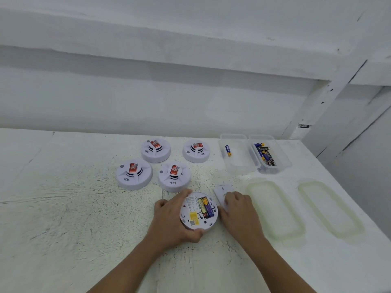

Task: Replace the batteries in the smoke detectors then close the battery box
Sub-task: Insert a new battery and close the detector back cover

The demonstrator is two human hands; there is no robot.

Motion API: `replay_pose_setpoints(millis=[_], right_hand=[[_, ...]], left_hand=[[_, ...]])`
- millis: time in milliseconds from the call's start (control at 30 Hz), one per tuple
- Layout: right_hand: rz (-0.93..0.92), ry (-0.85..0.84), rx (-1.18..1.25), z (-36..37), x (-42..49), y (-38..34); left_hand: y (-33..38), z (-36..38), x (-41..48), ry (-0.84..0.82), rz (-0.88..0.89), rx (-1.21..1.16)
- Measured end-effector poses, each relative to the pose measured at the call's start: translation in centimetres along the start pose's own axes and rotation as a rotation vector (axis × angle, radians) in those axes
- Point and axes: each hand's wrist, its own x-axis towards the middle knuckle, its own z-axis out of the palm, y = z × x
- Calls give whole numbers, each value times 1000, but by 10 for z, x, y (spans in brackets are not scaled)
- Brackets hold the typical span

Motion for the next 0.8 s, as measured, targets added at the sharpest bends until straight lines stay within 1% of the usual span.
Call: replay_pose_setpoints(millis=[167, 333, 433, 533, 600, 733, 800], right_hand=[[15, -34, -25, 1, -1, 0], [10, -22, -24, 2, 0, 2], [31, -22, 30, 4, 1, 4], [40, -81, 79, 2, 3, 6], [74, -107, 164, -6, 4, 6], [213, -174, 485, -25, 9, 8], [222, -211, 590, -33, 13, 8]], left_hand=[[-7, -7, -14, -6, 0, -43], [-13, -8, -20, -5, -38, -74], [-13, -8, -20, -25, -50, -96], [-13, -9, -20, -51, -49, -115], [-12, -10, -21, -52, -53, -133], [-12, -13, -27, -33, -61, -187], [-13, -14, -30, -34, -64, -206]])
